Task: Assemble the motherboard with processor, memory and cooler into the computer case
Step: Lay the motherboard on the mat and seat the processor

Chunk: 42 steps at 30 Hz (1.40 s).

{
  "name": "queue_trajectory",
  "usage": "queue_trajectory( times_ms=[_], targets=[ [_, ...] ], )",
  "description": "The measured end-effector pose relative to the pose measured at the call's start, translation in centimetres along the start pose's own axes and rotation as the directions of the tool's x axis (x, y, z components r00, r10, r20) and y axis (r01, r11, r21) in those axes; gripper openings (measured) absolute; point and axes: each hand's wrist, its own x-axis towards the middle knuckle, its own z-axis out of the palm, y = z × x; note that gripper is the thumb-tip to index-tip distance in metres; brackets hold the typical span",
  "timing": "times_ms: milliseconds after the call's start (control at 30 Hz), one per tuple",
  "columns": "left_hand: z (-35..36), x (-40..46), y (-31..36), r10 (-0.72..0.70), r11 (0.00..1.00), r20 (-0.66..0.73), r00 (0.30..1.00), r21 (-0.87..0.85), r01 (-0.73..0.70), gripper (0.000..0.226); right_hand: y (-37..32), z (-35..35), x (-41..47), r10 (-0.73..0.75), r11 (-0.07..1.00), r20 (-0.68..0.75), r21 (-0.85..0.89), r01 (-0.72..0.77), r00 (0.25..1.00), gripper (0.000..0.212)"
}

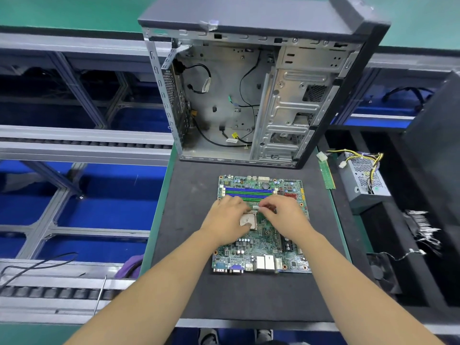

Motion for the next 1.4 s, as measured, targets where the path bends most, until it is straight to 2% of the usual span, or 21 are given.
queue_trajectory(
  times_ms=[133,300,600,933,1233,1400],
  targets=[
    [0.7,-0.3,-0.4,0.006,0.997,-0.004,1.000,0.072,-0.005,0.054,-0.1,0.2,0.4,0.052,0.998,-0.013,0.029,-0.052,0.999,0.013],
    [0.6,-0.1,-0.3,-0.013,0.999,-0.028,1.000,0.043,0.014,0.053,-0.2,0.3,0.8,0.121,0.988,-0.008,0.095,-0.120,0.993,0.008],
    [0.4,0.1,0.0,-0.010,1.000,-0.007,1.000,0.018,0.010,0.051,-0.1,0.2,0.7,0.098,0.992,0.000,0.083,-0.097,0.995,0.011],
    [-0.3,0.4,0.2,-0.035,0.998,0.011,0.999,0.049,0.034,0.051,-0.2,0.0,0.5,0.095,0.992,0.014,0.084,-0.096,0.995,0.012],
    [-0.8,0.6,0.0,0.009,0.996,0.069,0.998,0.085,-0.015,0.050,-0.5,-0.1,0.3,0.092,0.991,0.014,0.093,-0.093,0.996,0.012],
    [-0.6,0.4,0.0,0.006,0.995,0.049,0.999,0.104,-0.011,0.050,-0.6,-0.2,0.2,0.089,0.992,0.012,0.091,-0.089,0.996,0.012]
  ],
)
